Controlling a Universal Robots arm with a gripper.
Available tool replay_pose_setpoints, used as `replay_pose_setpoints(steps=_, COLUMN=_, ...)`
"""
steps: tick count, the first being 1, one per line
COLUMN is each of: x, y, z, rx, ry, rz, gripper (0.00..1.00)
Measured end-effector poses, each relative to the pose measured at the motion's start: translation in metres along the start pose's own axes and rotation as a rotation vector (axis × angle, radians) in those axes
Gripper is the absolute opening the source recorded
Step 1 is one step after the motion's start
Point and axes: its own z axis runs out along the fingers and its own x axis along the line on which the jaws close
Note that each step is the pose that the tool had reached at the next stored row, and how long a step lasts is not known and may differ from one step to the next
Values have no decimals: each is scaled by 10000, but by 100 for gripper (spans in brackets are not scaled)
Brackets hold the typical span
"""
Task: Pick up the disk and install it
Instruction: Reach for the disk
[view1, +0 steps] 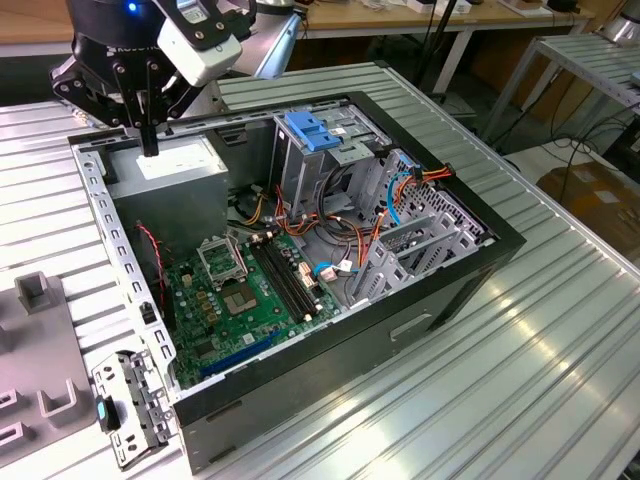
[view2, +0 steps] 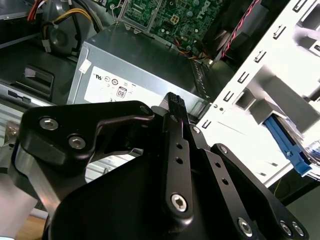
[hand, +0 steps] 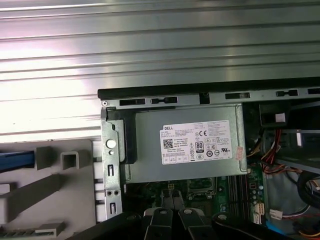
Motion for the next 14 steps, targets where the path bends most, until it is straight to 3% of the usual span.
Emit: replay_pose_setpoints(steps=14, x=63, y=-5, z=-2, rx=1, ry=0, rz=0, gripper=11)
